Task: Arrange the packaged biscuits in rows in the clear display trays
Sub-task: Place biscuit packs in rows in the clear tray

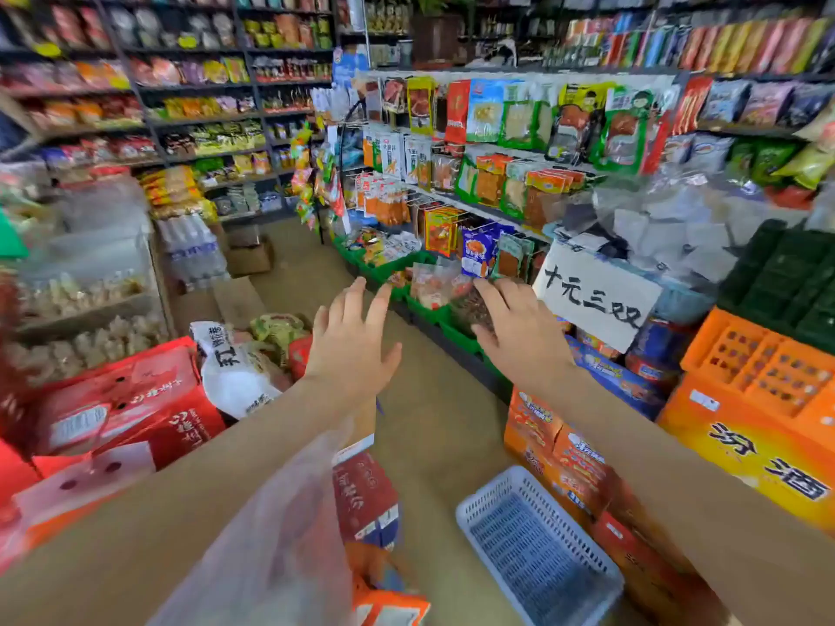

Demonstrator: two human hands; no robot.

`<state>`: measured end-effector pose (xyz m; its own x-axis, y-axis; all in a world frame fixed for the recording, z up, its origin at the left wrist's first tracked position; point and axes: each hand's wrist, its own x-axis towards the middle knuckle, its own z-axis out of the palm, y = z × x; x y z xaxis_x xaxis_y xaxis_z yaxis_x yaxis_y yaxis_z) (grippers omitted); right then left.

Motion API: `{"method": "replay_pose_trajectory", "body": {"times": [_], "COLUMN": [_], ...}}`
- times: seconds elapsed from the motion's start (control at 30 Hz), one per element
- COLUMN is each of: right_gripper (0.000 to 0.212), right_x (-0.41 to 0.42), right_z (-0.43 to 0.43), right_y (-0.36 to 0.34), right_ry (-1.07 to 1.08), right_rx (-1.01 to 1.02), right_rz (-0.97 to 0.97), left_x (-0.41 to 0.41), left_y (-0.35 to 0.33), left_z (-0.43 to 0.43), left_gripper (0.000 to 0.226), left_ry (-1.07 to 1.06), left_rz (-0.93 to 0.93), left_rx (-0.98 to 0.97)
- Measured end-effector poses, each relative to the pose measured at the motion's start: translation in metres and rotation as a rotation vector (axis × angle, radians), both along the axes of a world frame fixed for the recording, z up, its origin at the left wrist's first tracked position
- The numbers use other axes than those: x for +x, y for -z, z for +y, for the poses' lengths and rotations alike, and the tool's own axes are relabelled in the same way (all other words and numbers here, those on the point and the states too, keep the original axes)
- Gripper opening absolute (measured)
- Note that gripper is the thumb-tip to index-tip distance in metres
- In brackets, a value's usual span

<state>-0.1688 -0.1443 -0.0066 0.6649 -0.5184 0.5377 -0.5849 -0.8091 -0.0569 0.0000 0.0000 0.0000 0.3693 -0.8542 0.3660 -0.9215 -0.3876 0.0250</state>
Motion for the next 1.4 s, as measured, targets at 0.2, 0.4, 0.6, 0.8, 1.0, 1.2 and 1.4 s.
{"method": "replay_pose_trajectory", "body": {"times": [0.2, 0.4, 0.6, 0.8, 1.0, 1.2, 1.4], "right_gripper": [0.056, 0.060, 0.059, 0.055, 0.060, 0.060, 0.057], "right_x": [0.067, 0.166, 0.271, 0.343, 0.395, 0.432, 0.481], "right_z": [-0.080, -0.103, -0.065, -0.028, -0.005, 0.026, 0.024], "right_y": [0.016, 0.028, 0.046, 0.048, 0.042, 0.049, 0.065], "right_ry": [-0.169, -0.364, -0.575, -0.778, -0.854, -1.008, -1.158], "right_rx": [0.082, 0.111, 0.126, 0.117, 0.031, -0.033, 0.029], "right_rz": [0.070, 0.162, 0.215, 0.234, 0.288, 0.356, 0.335], "left_x": [0.036, 0.079, 0.130, 0.180, 0.214, 0.240, 0.266], "left_y": [0.030, 0.029, 0.033, 0.034, 0.044, 0.060, 0.068], "left_z": [-0.042, -0.039, -0.008, 0.004, 0.017, 0.032, 0.029], "left_gripper": [0.074, 0.069, 0.069, 0.068, 0.071, 0.073, 0.075], "left_ry": [-0.218, -0.481, -0.659, -0.700, -0.775, -0.893, -1.050], "left_rz": [0.044, 0.100, 0.113, 0.179, 0.218, 0.228, 0.282], "left_rx": [0.034, 0.026, 0.098, 0.048, 0.053, 0.008, 0.010]}}
